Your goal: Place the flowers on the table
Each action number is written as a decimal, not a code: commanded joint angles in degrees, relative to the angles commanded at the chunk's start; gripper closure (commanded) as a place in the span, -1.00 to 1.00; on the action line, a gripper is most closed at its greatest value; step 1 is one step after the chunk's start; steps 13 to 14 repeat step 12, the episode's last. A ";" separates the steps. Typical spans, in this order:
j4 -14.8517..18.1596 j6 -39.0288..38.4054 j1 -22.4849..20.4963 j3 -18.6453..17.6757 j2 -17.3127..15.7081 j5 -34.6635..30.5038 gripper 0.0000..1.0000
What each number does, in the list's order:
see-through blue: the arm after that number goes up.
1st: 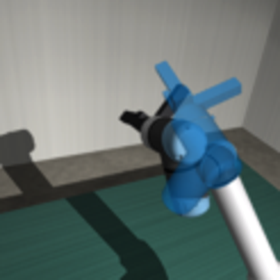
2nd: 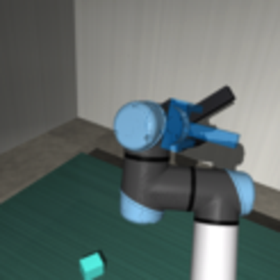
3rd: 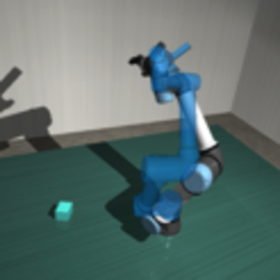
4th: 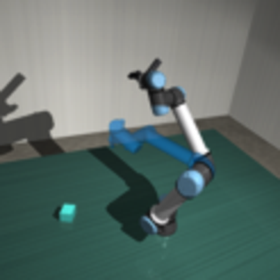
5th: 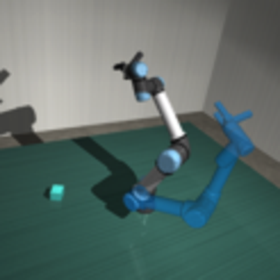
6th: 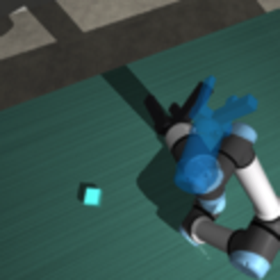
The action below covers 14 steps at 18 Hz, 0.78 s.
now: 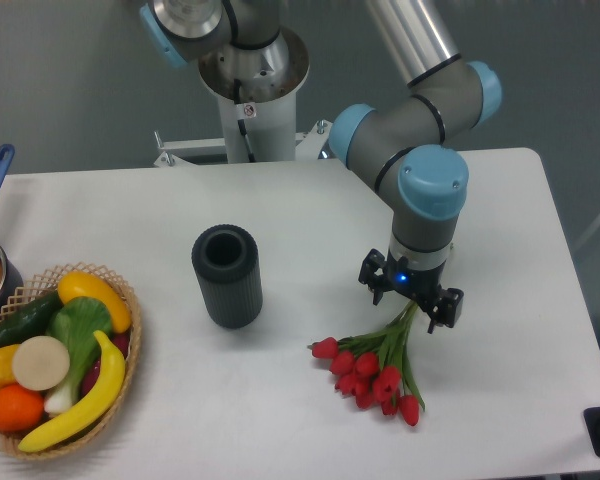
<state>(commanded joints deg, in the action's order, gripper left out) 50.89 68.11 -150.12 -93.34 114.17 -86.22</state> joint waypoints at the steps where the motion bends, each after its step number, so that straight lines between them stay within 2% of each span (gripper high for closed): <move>1: -0.35 0.35 0.00 0.18 0.00 -0.17 -1.00; 6: -0.44 0.79 -1.49 0.18 -0.35 -0.18 -1.00; 9: -0.44 3.42 -1.49 -0.17 -0.26 -0.26 -1.00; 14: -0.44 3.61 -1.41 -0.61 -0.26 -0.26 -1.00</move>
